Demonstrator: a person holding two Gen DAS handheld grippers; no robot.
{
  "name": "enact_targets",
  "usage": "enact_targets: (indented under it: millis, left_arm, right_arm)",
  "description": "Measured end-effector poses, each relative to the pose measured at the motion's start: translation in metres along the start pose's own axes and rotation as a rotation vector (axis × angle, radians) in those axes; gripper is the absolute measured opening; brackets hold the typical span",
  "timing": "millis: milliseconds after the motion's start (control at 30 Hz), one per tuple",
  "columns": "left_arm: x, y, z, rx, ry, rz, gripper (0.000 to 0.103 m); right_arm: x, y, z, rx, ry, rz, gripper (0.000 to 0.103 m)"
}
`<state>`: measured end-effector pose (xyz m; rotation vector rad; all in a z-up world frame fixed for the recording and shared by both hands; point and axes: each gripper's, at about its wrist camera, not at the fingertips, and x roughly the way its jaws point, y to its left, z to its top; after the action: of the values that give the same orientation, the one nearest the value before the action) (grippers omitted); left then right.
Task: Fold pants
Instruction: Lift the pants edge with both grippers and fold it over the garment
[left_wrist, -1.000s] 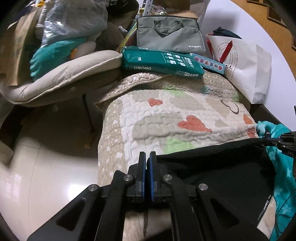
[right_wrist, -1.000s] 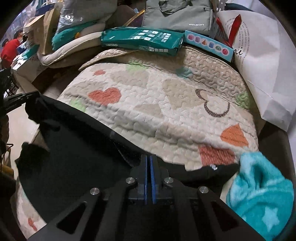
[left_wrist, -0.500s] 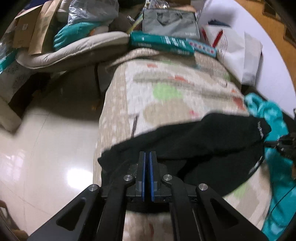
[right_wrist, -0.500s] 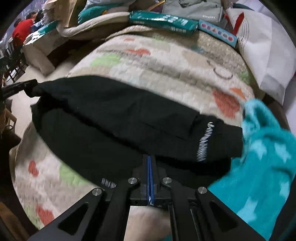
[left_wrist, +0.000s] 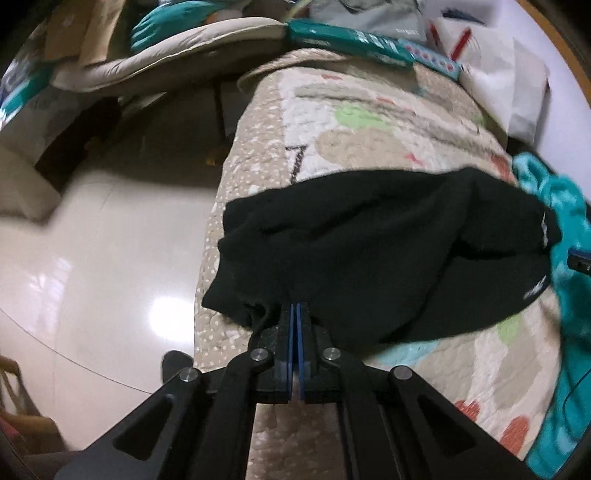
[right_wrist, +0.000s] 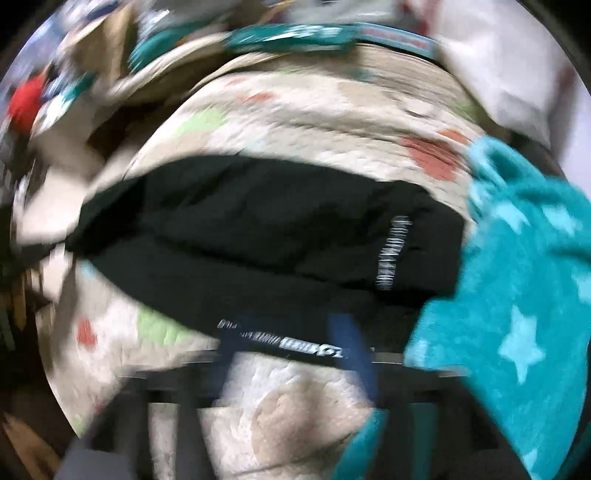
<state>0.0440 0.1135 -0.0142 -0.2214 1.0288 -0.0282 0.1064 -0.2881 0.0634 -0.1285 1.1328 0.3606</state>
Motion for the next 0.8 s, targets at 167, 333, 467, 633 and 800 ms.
enact_targets:
  millis: [167,333,467,633,800]
  left_arm:
    - [0.003,0.007,0.006,-0.069,-0.007,-0.019,0.002]
    - [0.018,0.010,0.011,-0.102,0.029,-0.019,0.002]
    - [0.023,0.007,0.014,-0.100,0.032,-0.009,0.003]
    - [0.027,0.004,0.015,-0.081,0.031,0.018,0.003]
    - [0.027,0.006,0.015,-0.083,0.033,0.021,0.004]
  right_arm:
    - [0.001,-0.053,0.010,0.366,-0.015,0.152,0.075]
    - [0.023,-0.081,0.013,0.560,-0.002,0.114,0.068]
    - [0.037,-0.095,0.013,0.667,-0.002,0.145,0.066]
    - [0.057,-0.095,0.021,0.735,-0.040,0.115,0.065]
    - [0.053,-0.088,0.019,0.698,-0.073,0.066,0.014]
